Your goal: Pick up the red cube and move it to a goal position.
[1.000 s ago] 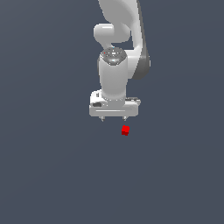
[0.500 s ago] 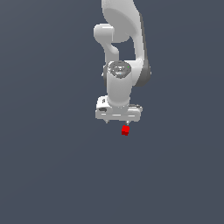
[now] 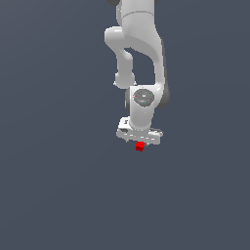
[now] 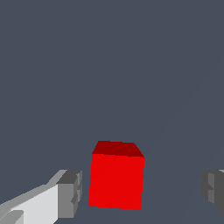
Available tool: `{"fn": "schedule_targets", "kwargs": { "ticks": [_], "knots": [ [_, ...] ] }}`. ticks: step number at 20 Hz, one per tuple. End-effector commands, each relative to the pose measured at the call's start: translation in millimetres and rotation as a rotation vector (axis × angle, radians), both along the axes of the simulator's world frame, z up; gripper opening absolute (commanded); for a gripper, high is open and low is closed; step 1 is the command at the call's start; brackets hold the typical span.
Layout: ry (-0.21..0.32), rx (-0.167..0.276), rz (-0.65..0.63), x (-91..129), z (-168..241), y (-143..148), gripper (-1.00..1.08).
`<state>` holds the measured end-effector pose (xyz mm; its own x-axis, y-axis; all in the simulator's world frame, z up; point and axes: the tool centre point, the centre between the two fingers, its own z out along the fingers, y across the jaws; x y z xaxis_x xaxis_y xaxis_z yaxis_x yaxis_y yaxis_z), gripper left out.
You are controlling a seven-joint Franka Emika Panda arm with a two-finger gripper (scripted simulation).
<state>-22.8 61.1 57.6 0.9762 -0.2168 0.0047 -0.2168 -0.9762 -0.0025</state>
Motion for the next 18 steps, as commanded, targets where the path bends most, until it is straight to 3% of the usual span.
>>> {"fn": "schedule_targets", "kwargs": {
  "ticks": [1,14,15,18],
  "knots": [
    [0.001,-0.001,-0.029,-2,-15,7,1.00],
    [0.005,-0.001,-0.071,-3,-38,17,1.00],
    [0.005,-0.001,-0.071,-3,-38,17,-1.00],
    [0.005,-0.001,-0.071,-3,-38,17,-1.00]
  ]
}}
